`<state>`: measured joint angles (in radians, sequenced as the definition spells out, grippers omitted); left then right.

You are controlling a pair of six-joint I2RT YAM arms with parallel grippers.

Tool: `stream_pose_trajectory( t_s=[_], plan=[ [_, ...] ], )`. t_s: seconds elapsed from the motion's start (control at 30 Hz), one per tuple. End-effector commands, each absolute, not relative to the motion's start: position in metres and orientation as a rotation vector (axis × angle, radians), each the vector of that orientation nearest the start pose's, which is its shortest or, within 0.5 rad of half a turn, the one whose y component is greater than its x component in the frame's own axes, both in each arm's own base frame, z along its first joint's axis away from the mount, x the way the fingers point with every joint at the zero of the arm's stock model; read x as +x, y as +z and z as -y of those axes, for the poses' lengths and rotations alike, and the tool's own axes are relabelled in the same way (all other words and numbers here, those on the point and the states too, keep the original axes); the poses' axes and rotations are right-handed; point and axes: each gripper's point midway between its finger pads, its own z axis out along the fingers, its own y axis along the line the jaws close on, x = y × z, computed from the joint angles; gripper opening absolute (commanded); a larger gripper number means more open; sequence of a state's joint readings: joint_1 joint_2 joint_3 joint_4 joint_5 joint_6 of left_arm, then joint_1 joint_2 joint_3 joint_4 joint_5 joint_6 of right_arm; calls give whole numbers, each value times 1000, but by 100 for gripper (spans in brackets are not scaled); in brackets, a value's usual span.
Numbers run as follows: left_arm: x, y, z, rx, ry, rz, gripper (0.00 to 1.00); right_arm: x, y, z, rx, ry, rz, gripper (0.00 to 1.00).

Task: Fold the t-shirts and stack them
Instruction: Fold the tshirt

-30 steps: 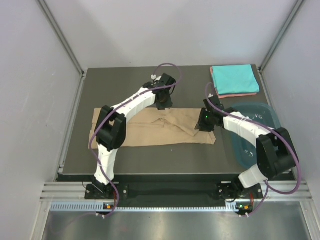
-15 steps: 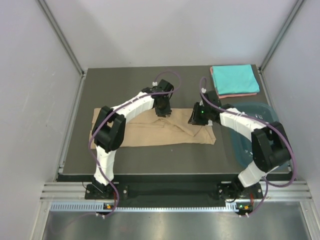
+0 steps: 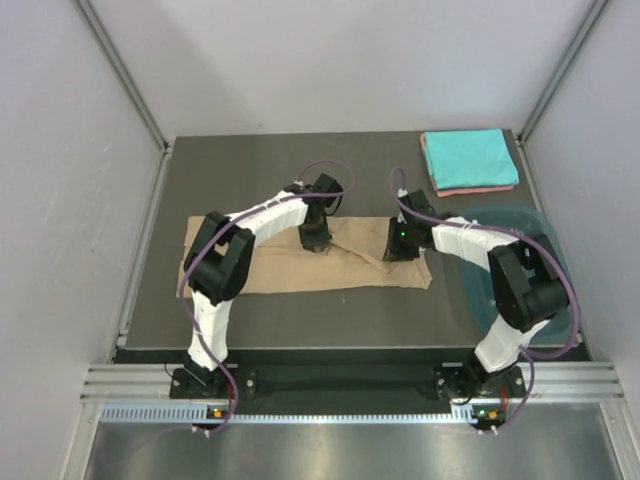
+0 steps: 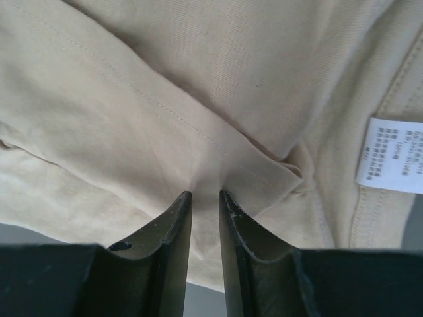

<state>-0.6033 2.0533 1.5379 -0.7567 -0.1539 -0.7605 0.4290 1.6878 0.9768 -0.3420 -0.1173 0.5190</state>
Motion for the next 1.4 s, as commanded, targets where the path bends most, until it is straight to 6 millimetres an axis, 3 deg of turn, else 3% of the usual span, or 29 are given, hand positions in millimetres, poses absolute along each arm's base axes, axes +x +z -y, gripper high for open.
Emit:
stream_pose_trajectory(
  t_s=[0.0, 0.13, 0.27, 0.47, 0.53, 0.73, 0.93, 1.1, 1.2, 1.37],
  plan=[
    [364, 57, 239, -275, -66, -2747, 31, 329, 57, -182, 58, 398, -2621, 24],
    [371, 88, 252, -229, -199, -2687, 31, 337, 87, -198, 8, 497, -2562, 26],
    [384, 112, 245, -246, -253, -2619, 32, 346, 104, -224, -48, 663, -2501, 26],
    [413, 97, 225, -323, -232, -2568, 30, 362, 106, -260, -156, 839, -2426, 23],
    [410, 84, 223, -323, -210, -2593, 30, 358, 92, -264, -198, 857, -2466, 22],
    [387, 31, 186, -374, 53, -2693, 29, 344, 40, -216, -146, 546, -2623, 24],
    [366, 8, 162, -454, 161, -2728, 29, 344, 22, -178, -125, 325, -2649, 25],
    [349, 7, 154, -528, 167, -2724, 30, 352, 16, -163, -138, 203, -2640, 26],
    [343, 16, 152, -565, 137, -2700, 31, 365, 14, -161, -167, 174, -2607, 27],
    [351, 57, 149, -607, 65, -2598, 31, 395, 10, -158, -189, 96, -2584, 27]
  ],
)
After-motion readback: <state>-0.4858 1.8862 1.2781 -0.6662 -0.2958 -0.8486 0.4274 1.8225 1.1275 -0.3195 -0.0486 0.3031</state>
